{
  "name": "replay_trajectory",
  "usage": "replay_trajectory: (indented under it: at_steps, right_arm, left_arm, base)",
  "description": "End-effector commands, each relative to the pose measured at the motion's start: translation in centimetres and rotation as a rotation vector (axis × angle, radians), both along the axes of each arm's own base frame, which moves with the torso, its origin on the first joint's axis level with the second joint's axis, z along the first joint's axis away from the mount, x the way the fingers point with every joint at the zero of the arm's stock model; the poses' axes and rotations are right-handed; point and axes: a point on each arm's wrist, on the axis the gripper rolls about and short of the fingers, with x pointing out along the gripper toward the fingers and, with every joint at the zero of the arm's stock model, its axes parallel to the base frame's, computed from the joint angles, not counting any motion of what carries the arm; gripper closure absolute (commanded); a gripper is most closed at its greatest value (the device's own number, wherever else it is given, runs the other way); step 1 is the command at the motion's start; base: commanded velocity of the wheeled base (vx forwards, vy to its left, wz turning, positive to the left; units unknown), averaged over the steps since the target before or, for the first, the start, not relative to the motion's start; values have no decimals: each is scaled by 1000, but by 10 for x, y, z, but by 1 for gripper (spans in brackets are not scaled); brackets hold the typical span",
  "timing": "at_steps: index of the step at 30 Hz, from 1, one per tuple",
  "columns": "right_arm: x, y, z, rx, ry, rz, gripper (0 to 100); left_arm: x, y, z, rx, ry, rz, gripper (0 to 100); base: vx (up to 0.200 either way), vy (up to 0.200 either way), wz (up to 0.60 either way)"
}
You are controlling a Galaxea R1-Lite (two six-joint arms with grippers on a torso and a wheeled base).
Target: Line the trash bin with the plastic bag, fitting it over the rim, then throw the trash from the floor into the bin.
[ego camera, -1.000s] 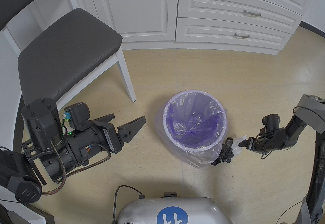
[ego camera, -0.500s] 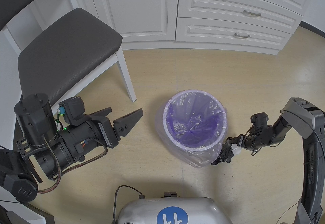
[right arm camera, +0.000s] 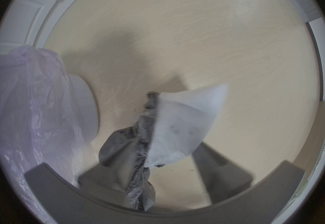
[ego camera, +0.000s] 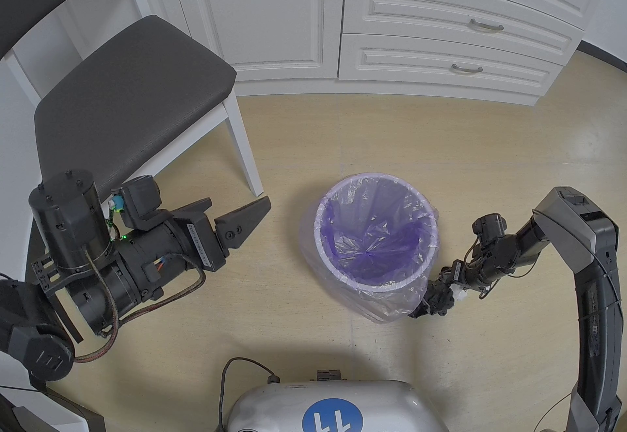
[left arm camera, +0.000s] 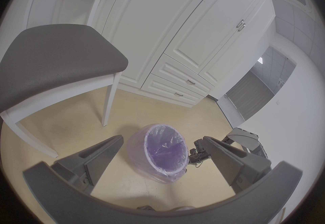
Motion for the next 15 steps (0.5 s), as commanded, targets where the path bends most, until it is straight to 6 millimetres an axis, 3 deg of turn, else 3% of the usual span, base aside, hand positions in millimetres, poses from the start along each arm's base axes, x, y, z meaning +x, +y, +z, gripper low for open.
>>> replay_trajectory:
  at_steps: [1,8,15]
  right_arm:
    - [0,0,0,8,3,5,100]
    - [-8,0,-2,-18,20,32,100]
    - [-20,-9,14,-37,25,35,100]
  left_arm:
    - [5,-2,-6,13,19,5,0]
    - [6,2,-5,11,15,22,0]
    - [3,3,-3,14,6,20,0]
  base:
    - [0,0,0]
    - [0,0,0]
    - [0,0,0]
